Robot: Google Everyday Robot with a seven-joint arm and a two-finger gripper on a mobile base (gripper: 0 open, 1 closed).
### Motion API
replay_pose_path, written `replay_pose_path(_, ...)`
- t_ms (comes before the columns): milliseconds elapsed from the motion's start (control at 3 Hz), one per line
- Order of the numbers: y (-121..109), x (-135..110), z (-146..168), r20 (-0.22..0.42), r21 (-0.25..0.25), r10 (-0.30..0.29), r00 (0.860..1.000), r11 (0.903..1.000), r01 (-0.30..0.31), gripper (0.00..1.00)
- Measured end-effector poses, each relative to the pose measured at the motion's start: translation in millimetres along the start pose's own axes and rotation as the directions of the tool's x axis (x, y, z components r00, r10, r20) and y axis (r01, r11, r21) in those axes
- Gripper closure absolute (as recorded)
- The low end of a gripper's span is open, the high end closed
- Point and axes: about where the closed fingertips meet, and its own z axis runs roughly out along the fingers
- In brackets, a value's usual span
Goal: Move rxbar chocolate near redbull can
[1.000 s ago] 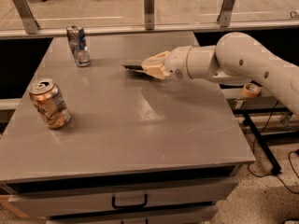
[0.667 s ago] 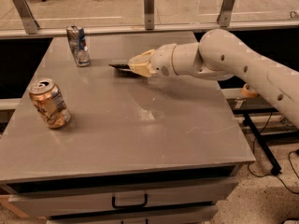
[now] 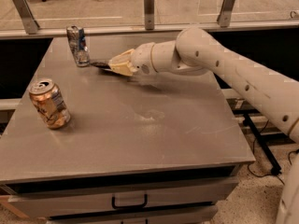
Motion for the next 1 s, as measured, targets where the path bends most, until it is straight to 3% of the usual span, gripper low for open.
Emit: replay_pose_path(1000, 4.6, -8.1, 31.4, 0.008, -0.027, 0.005, 1.000, 0.9996, -0.005, 0.12)
